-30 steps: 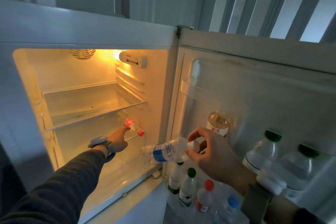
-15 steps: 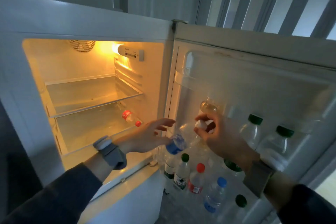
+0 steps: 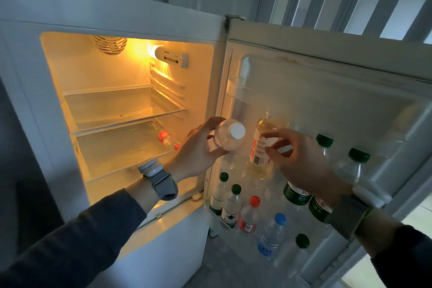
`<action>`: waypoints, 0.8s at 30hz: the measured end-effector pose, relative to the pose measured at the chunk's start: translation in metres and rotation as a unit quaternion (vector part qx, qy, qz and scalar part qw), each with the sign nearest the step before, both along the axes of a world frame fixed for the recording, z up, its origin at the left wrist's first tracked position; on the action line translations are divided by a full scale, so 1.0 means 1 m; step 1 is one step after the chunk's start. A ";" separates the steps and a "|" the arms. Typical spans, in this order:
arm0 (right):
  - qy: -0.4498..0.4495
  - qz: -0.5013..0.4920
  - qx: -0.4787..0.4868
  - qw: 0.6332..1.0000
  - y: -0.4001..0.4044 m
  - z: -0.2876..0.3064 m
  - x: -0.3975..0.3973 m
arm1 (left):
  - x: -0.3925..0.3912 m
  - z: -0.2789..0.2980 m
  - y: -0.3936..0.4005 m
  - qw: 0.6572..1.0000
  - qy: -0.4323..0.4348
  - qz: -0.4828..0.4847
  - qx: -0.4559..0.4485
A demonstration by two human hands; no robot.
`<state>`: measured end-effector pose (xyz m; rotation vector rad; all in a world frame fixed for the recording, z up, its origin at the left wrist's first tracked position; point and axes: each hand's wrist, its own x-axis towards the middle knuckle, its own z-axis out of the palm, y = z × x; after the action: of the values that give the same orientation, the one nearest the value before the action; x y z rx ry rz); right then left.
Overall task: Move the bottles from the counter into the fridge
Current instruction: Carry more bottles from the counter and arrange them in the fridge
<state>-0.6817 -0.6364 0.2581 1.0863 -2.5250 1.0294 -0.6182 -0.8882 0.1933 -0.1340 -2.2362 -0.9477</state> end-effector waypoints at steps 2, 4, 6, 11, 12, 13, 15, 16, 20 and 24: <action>-0.013 -0.011 0.011 1.000 0.004 -0.004 -0.003 | -0.006 -0.005 0.001 1.000 -0.008 -0.012 -0.006; -0.016 -0.019 0.019 1.000 0.007 -0.007 -0.007 | -0.012 -0.009 0.001 1.000 -0.013 -0.019 -0.018; -0.016 -0.024 0.019 0.999 0.009 -0.008 -0.009 | -0.017 -0.013 -0.001 0.999 -0.014 -0.014 -0.037; -0.025 -0.022 0.019 0.999 0.017 -0.007 -0.014 | -0.030 -0.017 -0.009 0.996 -0.030 0.022 -0.076; -0.026 -0.020 0.022 0.999 0.016 -0.007 -0.015 | -0.031 -0.019 -0.013 0.994 -0.033 0.038 -0.093; -0.025 -0.024 0.023 0.999 0.019 -0.007 -0.015 | -0.035 -0.021 -0.015 0.993 -0.033 0.045 -0.109; -0.022 -0.023 0.025 0.999 0.019 -0.009 -0.015 | -0.038 -0.027 -0.022 0.988 -0.040 0.062 -0.134; -0.019 -0.024 0.025 0.999 0.019 -0.010 -0.015 | -0.039 -0.030 -0.024 0.985 -0.048 0.072 -0.147; -0.013 -0.026 0.022 0.999 0.020 -0.011 -0.016 | -0.043 -0.038 -0.031 0.979 -0.089 0.108 -0.151; -0.009 -0.036 0.030 0.999 0.020 -0.014 -0.018 | -0.046 -0.034 -0.026 0.985 -0.107 0.114 -0.078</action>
<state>-0.6993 -0.6165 0.2437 0.9971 -2.6039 0.9556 -0.6637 -0.9144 0.1594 0.1595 -2.4592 -0.6909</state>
